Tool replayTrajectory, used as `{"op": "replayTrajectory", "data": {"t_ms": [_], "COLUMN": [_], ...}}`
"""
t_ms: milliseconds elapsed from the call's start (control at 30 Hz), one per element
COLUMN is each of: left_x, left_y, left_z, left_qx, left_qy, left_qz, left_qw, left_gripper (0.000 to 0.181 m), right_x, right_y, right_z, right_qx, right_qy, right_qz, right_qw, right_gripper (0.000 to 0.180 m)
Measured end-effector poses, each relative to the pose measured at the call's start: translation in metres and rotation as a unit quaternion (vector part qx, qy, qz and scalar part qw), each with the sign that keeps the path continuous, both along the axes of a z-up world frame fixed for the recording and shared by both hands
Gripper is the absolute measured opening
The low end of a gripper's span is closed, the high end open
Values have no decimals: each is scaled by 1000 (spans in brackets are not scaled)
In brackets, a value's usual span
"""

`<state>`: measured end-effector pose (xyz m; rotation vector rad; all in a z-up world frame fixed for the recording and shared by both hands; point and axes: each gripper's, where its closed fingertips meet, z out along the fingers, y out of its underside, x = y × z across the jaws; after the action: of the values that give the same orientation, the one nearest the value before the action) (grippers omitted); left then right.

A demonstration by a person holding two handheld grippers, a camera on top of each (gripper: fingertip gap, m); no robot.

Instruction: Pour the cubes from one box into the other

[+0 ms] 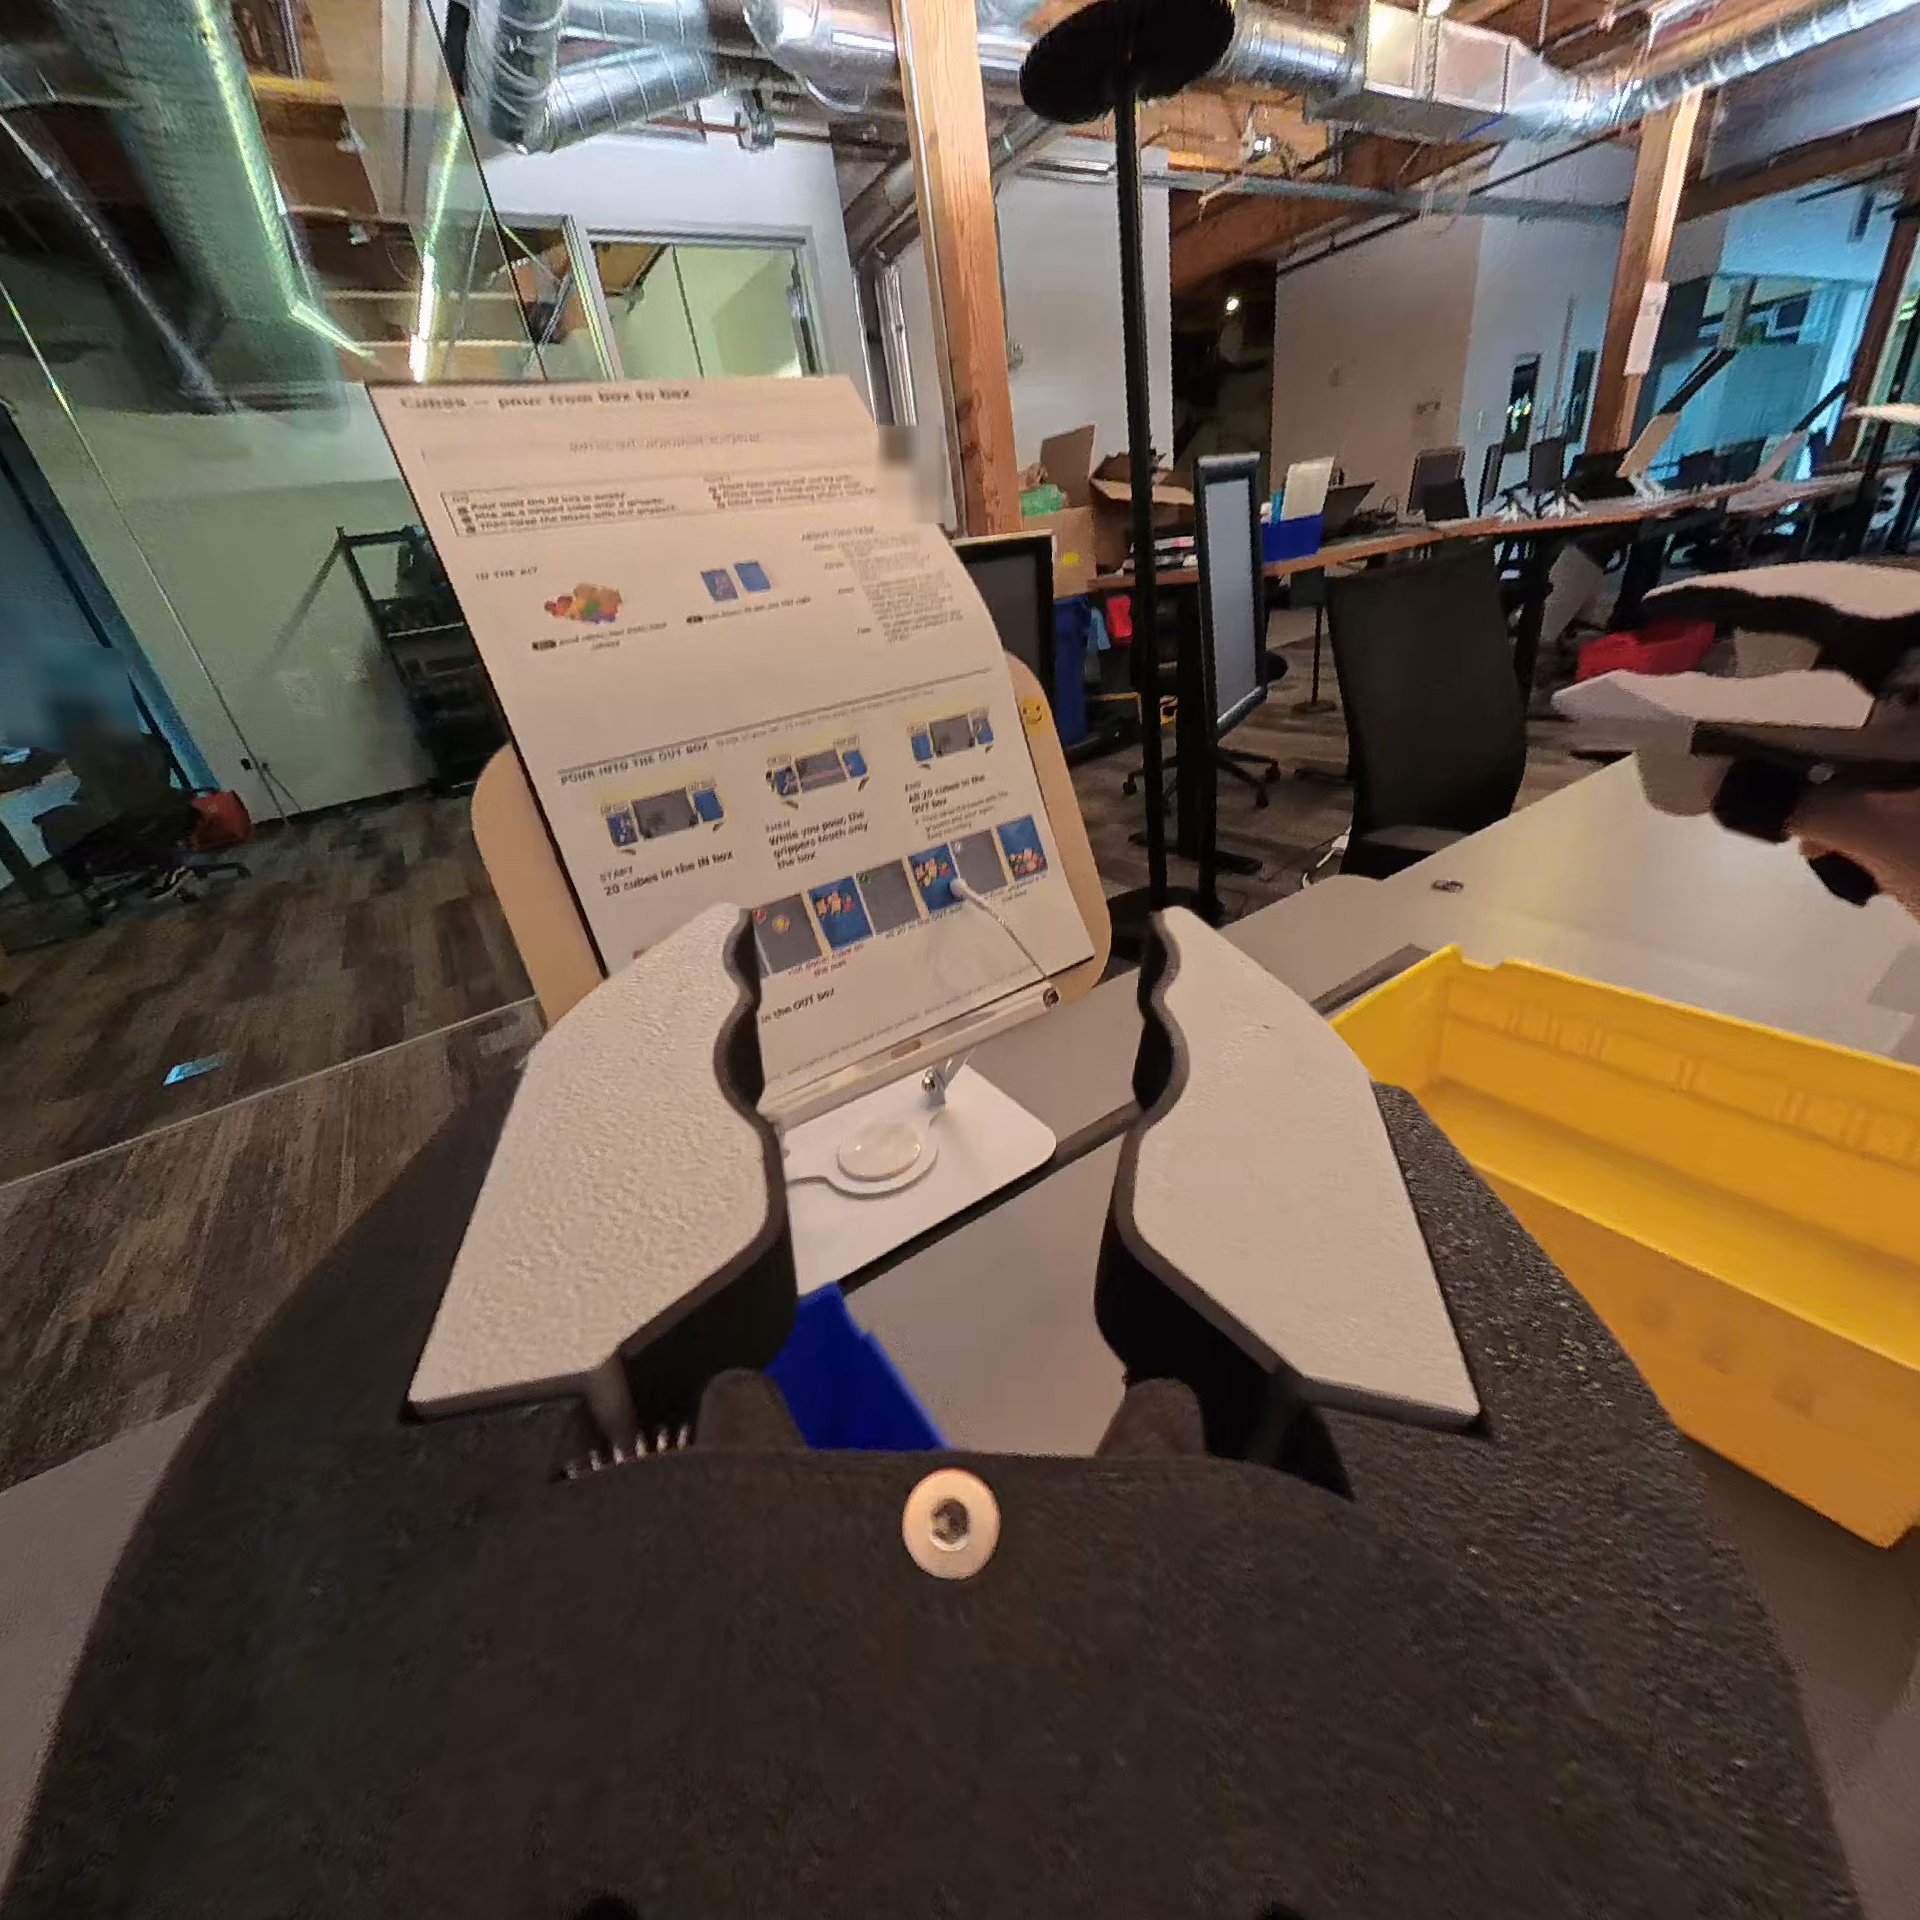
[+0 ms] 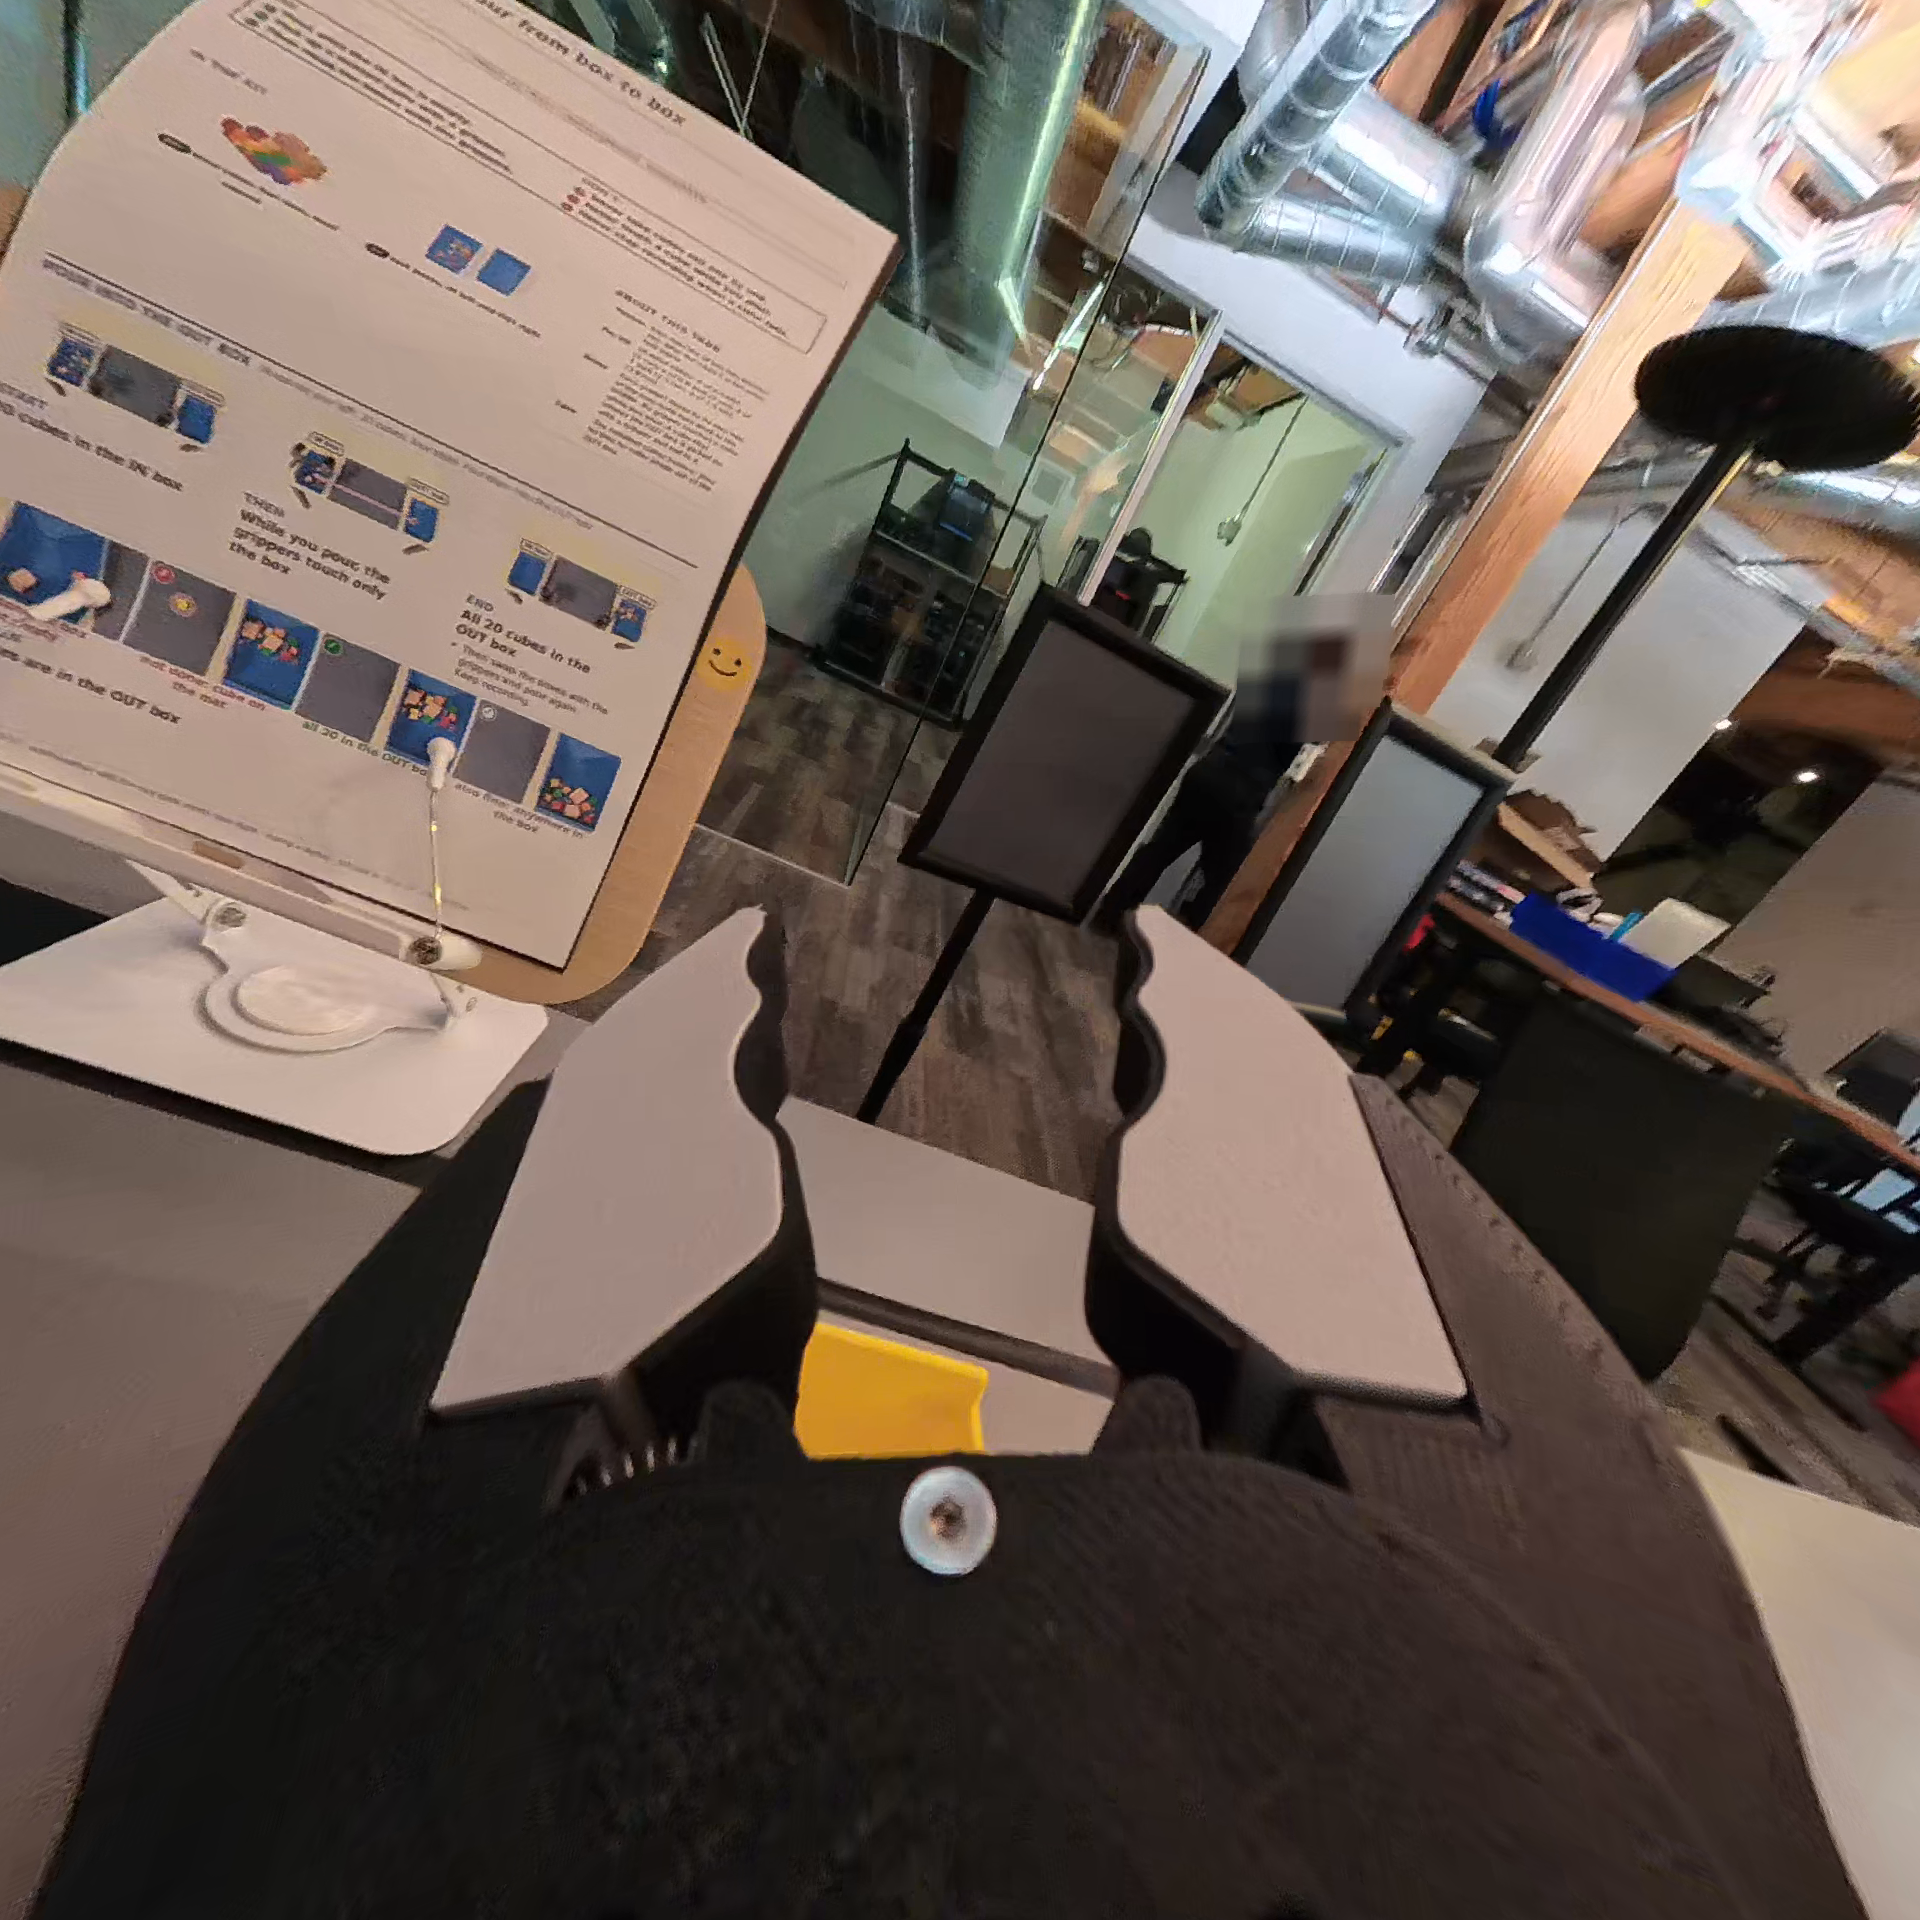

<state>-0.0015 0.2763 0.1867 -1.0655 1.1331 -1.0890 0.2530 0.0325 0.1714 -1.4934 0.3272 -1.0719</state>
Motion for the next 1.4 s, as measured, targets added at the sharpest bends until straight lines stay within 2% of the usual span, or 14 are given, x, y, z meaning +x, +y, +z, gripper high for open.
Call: {"op": "replayTrajectory", "data": {"t_ms": [100,200,367,467,667,833,1000,1200,1400], "left_x": [0,-3,-14,-22,-35,-39,-38,-36,-30], "left_y": [2,18,53,70,80,90,77,68,66], "left_z": [1,-10,-29,-29,-23,-26,-20,-16,-21], "left_qx": [-8,-5,5,-1,-11,26,28,21,20], "left_qy": [-8,2,51,57,41,56,48,38,49], "left_qz": [-2,19,80,111,124,169,149,131,125], "left_qw": [1000,1000,995,992,991,984,987,990,991], "left_gripper": [70,67,67,65,61,60,58,54,55], "right_x": [2,11,37,36,30,21,8,4,8], "right_y": [6,13,14,22,28,27,18,-19,-39], "right_z": [-4,-32,-66,-72,-73,-66,-46,-6,3], "right_qx": [-13,-28,-68,-68,-80,-91,-69,14,35], "right_qy": [-1,57,69,82,73,57,52,26,28], "right_qz": [2,11,-24,-7,-6,-9,-3,-41,-59], "right_qw": [1000,998,995,994,994,994,996,999,997], "right_gripper": [61,64,59,53,51,49,51,48,47]}}
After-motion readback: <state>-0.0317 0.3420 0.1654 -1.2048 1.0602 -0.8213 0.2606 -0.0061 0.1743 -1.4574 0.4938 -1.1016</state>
